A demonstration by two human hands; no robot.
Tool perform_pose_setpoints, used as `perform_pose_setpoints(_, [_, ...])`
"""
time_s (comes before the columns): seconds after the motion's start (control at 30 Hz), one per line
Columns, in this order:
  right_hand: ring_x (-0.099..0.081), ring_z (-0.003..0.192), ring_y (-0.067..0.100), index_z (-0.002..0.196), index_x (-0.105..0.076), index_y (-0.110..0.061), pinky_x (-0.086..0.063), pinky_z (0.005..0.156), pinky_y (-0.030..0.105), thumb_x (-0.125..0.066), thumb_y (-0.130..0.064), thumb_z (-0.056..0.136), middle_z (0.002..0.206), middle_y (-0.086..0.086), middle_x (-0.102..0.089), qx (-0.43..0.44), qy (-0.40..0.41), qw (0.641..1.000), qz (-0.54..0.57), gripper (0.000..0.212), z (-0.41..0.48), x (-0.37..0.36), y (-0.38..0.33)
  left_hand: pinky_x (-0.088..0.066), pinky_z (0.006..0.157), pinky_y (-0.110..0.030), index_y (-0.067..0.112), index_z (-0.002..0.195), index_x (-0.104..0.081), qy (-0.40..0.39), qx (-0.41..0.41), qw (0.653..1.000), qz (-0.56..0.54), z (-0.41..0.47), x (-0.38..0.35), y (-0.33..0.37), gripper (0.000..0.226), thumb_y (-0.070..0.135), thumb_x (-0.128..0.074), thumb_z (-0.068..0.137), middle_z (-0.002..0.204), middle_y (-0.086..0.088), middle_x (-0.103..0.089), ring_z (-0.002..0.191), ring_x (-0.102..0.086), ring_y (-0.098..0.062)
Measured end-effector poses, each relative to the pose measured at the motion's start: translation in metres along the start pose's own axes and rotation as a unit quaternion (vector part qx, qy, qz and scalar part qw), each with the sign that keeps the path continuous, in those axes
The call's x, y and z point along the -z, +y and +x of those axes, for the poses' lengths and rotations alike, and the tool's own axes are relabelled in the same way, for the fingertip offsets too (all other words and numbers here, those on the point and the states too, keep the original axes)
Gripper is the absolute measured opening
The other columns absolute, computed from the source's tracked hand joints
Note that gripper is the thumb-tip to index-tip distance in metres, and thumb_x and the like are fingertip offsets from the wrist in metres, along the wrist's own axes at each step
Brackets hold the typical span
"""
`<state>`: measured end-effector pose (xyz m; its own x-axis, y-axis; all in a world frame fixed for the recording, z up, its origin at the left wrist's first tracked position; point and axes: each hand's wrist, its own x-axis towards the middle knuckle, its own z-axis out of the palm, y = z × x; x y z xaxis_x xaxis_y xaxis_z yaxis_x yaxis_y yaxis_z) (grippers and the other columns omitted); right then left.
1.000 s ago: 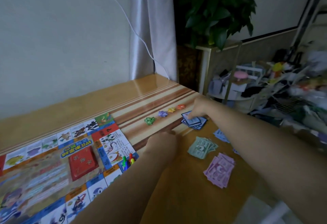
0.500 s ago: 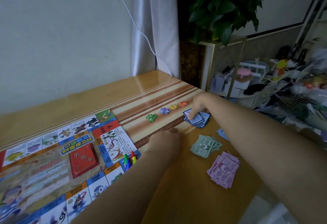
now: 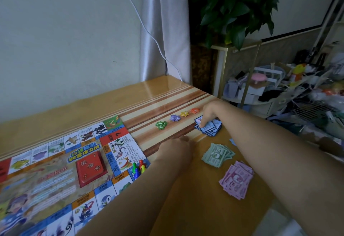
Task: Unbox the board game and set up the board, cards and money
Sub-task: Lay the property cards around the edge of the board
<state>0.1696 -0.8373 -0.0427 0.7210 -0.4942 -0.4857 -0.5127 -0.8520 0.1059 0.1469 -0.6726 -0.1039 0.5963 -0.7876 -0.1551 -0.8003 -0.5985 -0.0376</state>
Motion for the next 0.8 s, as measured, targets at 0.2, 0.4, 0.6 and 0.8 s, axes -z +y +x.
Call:
perform_pose_setpoints(0.2, [-0.052, 0.088, 0.02, 0.126, -0.05, -0.003, -0.042, 0.08, 0.029, -0.059, -0.035, 0.092, 0.114, 0.01, -0.057, 0.01, 0.009, 1.0, 0.024, 0.048, -0.004, -0.001, -0.003, -0.048, 0.098, -0.042, 0.029, 0.146, -0.032, -0.003, 0.003, 1.0, 0.002, 0.0, 0.002, 0.0, 0.048, 0.024, -0.045, 0.1, 0.152, 0.001, -0.032, 0.133, -0.041, -0.027])
perform_pose_setpoints(0.4, [-0.058, 0.096, 0.028, 0.118, -0.049, -0.002, -0.043, 0.072, 0.03, -0.05, -0.012, 0.094, 0.104, 0.014, -0.058, 0.022, 0.116, 0.992, 0.054, 0.026, -0.012, -0.021, -0.013, -0.048, 0.097, -0.042, 0.029, 0.146, -0.033, 0.012, -0.013, 1.0, 0.001, -0.003, 0.001, -0.001, 0.045, 0.026, -0.041, 0.101, 0.151, 0.001, -0.033, 0.131, -0.043, -0.027])
perform_pose_setpoints(0.6, [-0.047, 0.085, 0.025, 0.106, -0.04, -0.008, -0.034, 0.055, 0.027, -0.045, -0.008, 0.094, 0.106, 0.017, -0.052, 0.105, 0.173, 0.957, 0.21, 0.012, -0.029, -0.026, -0.007, -0.05, 0.088, -0.036, 0.03, 0.141, -0.04, 0.063, -0.005, 0.997, -0.052, -0.012, 0.011, -0.005, 0.044, 0.022, -0.044, 0.098, 0.139, 0.0, -0.047, 0.119, -0.052, -0.023])
perform_pose_setpoints(0.8, [-0.06, 0.1, 0.026, 0.126, -0.047, -0.013, -0.051, 0.086, 0.039, -0.055, -0.007, 0.087, 0.114, 0.01, -0.06, 0.237, 0.186, 0.84, 0.452, 0.04, -0.076, -0.017, -0.026, -0.048, 0.078, -0.032, 0.02, 0.097, -0.064, 0.188, 0.123, 0.728, -0.648, -0.056, 0.059, -0.024, 0.024, 0.019, -0.041, 0.099, 0.103, -0.006, -0.067, 0.091, -0.062, -0.019])
